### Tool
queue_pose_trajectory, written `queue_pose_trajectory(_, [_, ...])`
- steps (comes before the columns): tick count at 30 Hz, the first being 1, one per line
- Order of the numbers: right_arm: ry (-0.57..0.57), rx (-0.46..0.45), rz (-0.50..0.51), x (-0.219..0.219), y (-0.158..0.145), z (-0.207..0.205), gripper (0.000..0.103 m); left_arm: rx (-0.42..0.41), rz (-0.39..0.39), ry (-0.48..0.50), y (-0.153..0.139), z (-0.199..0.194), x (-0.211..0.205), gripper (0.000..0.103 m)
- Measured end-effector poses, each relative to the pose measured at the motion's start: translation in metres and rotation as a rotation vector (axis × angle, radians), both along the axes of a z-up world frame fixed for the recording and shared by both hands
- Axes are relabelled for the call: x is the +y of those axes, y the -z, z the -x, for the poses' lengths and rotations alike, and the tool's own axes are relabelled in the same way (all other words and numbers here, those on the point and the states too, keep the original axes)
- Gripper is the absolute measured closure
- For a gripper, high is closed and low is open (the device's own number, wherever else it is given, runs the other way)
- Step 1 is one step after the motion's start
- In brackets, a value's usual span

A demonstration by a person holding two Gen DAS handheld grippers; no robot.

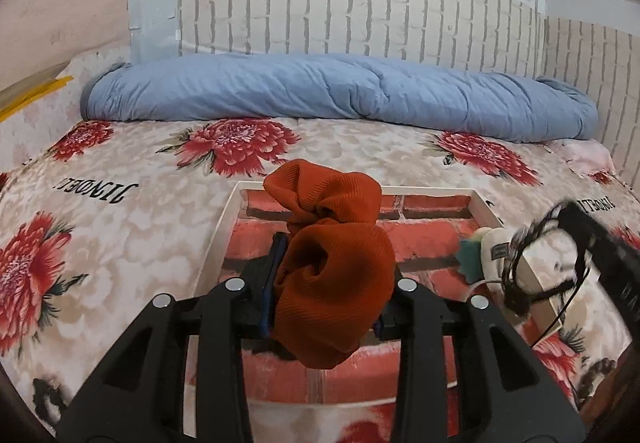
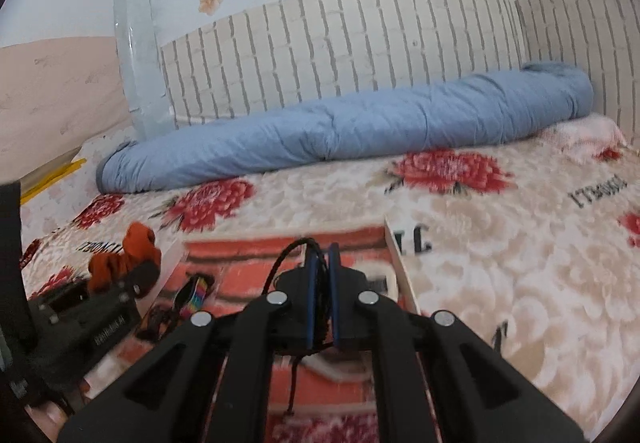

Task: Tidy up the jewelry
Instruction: 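Carry the orange scrunchie and black cord bracelet over the brick-pattern tray, then lower both items into the tray and open both tools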

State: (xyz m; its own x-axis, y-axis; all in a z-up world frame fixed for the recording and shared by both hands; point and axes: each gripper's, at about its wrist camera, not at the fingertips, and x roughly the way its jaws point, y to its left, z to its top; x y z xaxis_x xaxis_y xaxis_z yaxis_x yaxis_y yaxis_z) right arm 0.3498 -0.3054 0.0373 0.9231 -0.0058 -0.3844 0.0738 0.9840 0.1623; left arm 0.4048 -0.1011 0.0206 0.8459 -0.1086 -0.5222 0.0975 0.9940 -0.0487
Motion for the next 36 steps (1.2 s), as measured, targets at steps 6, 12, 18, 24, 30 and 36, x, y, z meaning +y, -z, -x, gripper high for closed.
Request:
queue_pose_trajectory(6, [0.001,0.059,0.039,0.005,0.029,-0.016,0.097,0.048,-0.051,0.023,0.034,-0.016,-0.003,0.069])
queue_pose_trajectory(12, [0.015,0.105,0.068,0.003,0.042,-0.024,0.097,0.064,-0.038,0.023,0.042,-0.02,0.002,0.068])
queue_pose_trajectory(18, [0.018,0.147,0.058,0.0,0.054,-0.032,0.097,0.075,-0.049,0.031,0.048,-0.024,0.0,0.064])
queue_pose_trajectory(24, [0.024,0.181,0.027,-0.007,0.063,-0.039,0.097,0.102,-0.037,0.031,0.053,-0.03,0.002,0.06])
queue_pose_trajectory(30, [0.022,0.209,0.044,-0.004,0.068,-0.049,0.097,0.117,-0.03,0.025,0.057,-0.034,0.003,0.055])
queue_pose_trajectory(36, [0.025,0.21,0.057,-0.003,0.068,-0.053,0.096,0.127,-0.062,0.035,0.059,-0.037,-0.003,0.046])
